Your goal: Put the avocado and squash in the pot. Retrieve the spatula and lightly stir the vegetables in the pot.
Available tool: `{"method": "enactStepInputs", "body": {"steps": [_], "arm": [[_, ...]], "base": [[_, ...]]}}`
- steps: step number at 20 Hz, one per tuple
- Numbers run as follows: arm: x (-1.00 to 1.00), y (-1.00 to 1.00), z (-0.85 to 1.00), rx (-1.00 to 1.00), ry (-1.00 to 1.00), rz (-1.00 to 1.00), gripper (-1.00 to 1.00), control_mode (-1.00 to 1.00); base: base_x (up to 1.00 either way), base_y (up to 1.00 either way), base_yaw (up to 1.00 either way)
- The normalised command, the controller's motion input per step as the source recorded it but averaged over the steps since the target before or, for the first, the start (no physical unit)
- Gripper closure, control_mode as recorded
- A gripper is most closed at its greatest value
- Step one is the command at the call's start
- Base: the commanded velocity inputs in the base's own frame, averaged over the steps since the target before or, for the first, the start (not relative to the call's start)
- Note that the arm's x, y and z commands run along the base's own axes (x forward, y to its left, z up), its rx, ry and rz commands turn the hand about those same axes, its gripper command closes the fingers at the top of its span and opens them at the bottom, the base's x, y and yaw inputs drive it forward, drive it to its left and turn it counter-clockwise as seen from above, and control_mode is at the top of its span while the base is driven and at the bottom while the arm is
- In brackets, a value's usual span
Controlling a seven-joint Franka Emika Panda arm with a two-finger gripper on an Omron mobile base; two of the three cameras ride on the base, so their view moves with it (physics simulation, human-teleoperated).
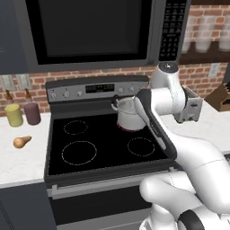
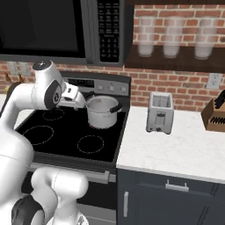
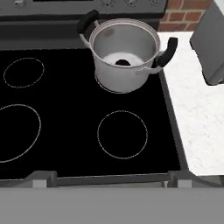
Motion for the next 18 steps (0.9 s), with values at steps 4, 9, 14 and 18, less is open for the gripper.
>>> {"method": "enactStepInputs", "body": {"steps": [4, 9, 14, 18], "arm": [[0.0, 0.0, 0.0, 0.0, 0.0, 0.0, -1.0, 1.0], [0.0, 0.0, 0.0, 0.0, 0.0, 0.0, -1.0, 1.0], [0.0, 0.0, 0.0, 0.0, 0.0, 0.0, -1.0, 1.0], [0.0, 0.0, 0.0, 0.0, 0.0, 0.0, -1.0, 1.0]], "base": [[-0.04, 1.0, 0.0], [0.0, 1.0, 0.0], [0.0, 0.97, 0.0], [0.0, 0.83, 0.0]]}}
